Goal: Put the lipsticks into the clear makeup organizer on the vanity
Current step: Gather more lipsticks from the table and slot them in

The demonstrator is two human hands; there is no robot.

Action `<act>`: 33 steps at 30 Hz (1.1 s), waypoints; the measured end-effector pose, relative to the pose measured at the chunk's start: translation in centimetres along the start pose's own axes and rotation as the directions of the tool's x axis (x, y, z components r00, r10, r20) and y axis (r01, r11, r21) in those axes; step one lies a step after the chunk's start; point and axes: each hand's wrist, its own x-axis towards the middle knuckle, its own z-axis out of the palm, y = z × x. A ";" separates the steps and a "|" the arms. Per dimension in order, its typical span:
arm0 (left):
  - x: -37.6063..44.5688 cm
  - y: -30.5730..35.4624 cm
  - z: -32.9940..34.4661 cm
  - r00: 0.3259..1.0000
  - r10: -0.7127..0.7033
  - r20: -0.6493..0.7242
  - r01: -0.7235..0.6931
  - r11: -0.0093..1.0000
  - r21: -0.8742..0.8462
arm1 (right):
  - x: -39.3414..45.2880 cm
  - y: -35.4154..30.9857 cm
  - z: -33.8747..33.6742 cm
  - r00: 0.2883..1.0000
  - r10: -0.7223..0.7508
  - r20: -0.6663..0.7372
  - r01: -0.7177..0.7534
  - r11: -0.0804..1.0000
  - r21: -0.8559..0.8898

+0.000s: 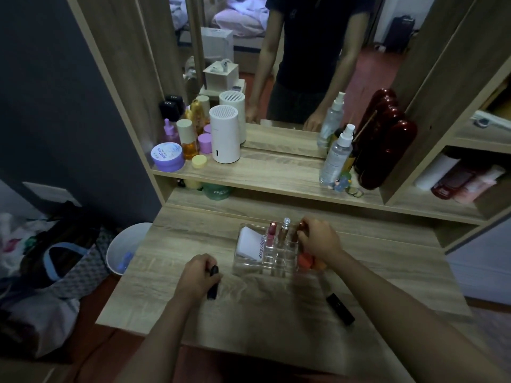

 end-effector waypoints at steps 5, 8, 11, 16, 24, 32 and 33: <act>0.2 0.2 0.0 1.000 0.014 0.013 -0.014 1.000 0.018 | -0.1 -0.1 -0.7 1.000 0.011 0.025 -0.011 1.000 0.001; 0.3 0.3 0.2 1.000 0.018 0.016 -0.018 1.000 0.017 | -0.4 0.2 -1.7 1.000 -0.015 0.019 0.015 1.000 0.023; 0.5 0.6 0.5 0.999 0.047 0.015 -0.048 0.999 0.021 | -1.2 0.6 -3.8 0.996 -0.058 -0.063 0.059 0.998 0.021; 0.5 1.9 1.6 0.994 0.105 0.015 -0.105 0.994 0.022 | -3.7 3.2 -8.0 0.982 -0.081 -0.172 0.081 0.997 -0.007; 0.5 2.6 2.4 0.989 0.146 0.024 -0.147 0.988 0.052 | -9.5 9.0 -4.4 0.992 0.118 0.053 -0.118 0.993 0.005; 0.3 2.9 2.4 0.993 0.117 0.025 -0.118 0.992 0.044 | -13.2 9.9 1.8 0.943 0.177 0.281 -0.159 0.983 -0.087; 0.3 2.9 2.4 0.993 0.114 0.026 -0.115 0.992 0.046 | -13.4 9.9 2.2 0.945 0.178 0.273 -0.159 0.983 -0.089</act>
